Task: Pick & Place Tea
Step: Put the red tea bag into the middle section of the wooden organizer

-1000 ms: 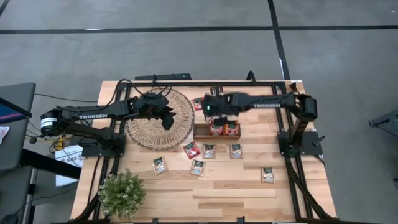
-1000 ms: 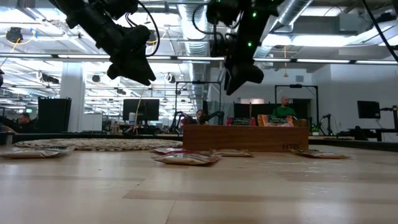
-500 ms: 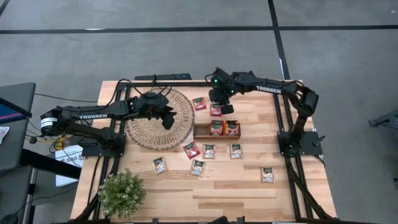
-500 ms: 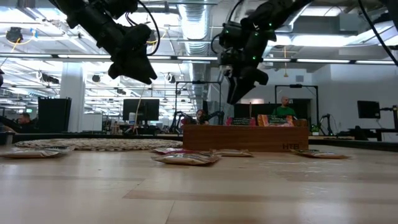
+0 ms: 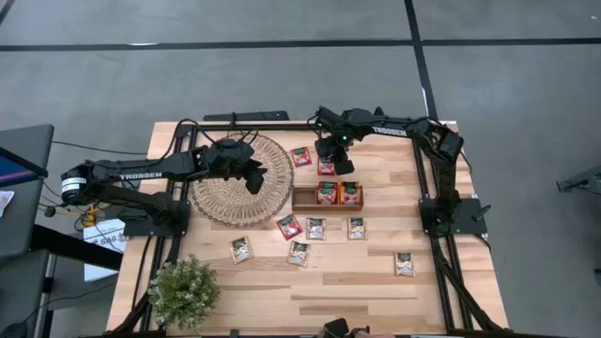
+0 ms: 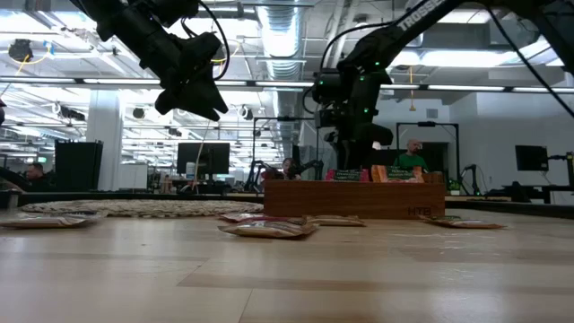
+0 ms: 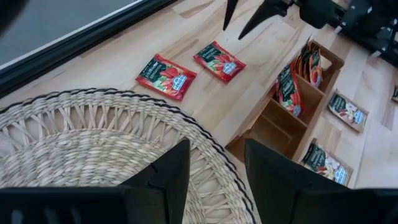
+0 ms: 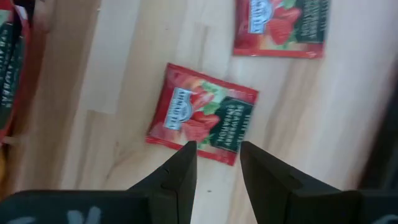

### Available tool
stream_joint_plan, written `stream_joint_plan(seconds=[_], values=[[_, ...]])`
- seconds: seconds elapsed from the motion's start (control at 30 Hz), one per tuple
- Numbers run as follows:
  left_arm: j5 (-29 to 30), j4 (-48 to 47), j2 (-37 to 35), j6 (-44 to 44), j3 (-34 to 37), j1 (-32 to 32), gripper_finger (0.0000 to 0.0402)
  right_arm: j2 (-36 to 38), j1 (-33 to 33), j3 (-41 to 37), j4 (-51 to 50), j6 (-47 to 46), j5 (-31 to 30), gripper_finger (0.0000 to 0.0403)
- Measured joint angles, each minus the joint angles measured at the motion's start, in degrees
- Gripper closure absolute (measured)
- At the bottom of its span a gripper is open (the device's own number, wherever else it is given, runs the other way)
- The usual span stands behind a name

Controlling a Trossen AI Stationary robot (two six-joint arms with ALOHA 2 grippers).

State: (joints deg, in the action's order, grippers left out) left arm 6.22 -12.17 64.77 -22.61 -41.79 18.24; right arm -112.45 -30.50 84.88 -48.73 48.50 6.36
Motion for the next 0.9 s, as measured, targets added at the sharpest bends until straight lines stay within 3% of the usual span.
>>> stream_joint_plan(seconds=[0.37, 0.6, 0.9], values=[[0.0, 0.07, 0.0, -1.0, -0.02, 0.0, 0.0259, -10.35, -3.21, 17.29, -14.72, -5.13, 5.65, 0.0286], [0.0, 0.07, 0.0, -0.98, -0.02, 0.0, 0.0259, -17.99, -5.6, 29.81, -24.88, -10.38, 13.15, 0.0286], [0.0, 0.05, 0.0, -0.92, 0.0, 0.0, 0.0259, -17.16, -7.55, 33.34, -29.13, 2.45, 6.39, 0.0286]])
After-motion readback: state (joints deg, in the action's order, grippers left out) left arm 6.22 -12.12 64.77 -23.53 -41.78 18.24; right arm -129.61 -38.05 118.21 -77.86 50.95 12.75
